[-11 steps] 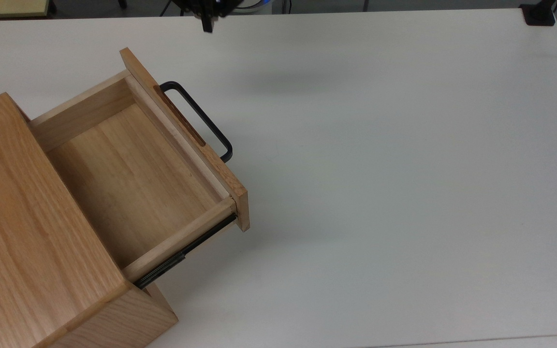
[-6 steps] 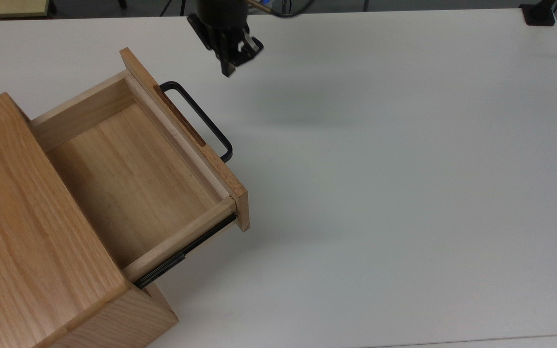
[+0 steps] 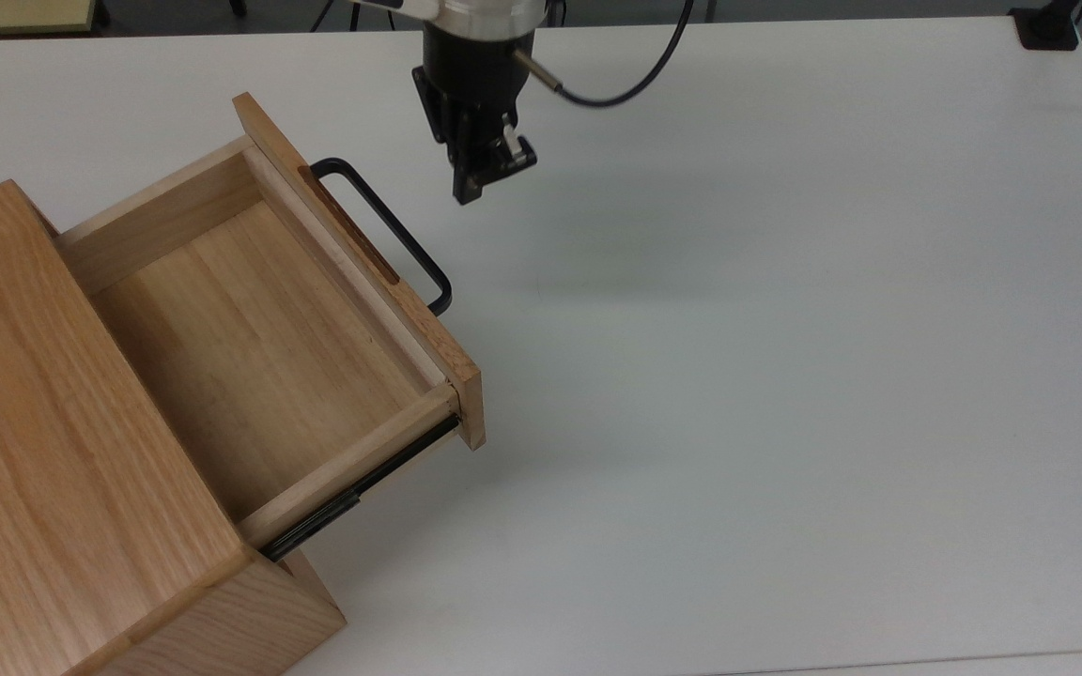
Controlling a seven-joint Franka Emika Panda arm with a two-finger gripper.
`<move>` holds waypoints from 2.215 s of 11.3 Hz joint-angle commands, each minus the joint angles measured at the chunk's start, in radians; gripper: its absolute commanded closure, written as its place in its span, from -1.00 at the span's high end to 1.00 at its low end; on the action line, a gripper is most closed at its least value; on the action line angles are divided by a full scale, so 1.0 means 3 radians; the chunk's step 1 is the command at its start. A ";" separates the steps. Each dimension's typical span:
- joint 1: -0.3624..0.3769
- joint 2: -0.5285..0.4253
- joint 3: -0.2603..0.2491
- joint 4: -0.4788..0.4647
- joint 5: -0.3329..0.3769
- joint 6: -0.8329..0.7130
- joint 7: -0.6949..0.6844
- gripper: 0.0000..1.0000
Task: Close the drawer by sliding it
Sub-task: 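Move the gripper down toward the open drawer's front panel and handle, then push the drawer front with the gripper into the wooden cabinet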
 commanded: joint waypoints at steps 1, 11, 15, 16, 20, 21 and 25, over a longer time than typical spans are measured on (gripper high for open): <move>0.0013 0.0285 -0.0030 0.0273 -0.0100 0.0020 0.0108 -1.00; -0.0350 0.0495 -0.0076 0.0387 -0.0156 0.0479 -0.0727 -1.00; -0.0621 0.0567 -0.0081 0.0387 -0.0330 0.0919 -0.0722 -1.00; -0.0692 0.0577 -0.0081 0.0387 -0.0375 0.1026 -0.0722 -1.00; -0.0948 0.0792 -0.0081 0.0509 -0.0621 0.1548 -0.0717 -1.00; -0.0974 0.0812 -0.0081 0.0510 -0.0631 0.1655 -0.0717 -1.00; -0.1035 0.0813 -0.0102 0.0499 -0.0667 0.1825 -0.0716 -1.00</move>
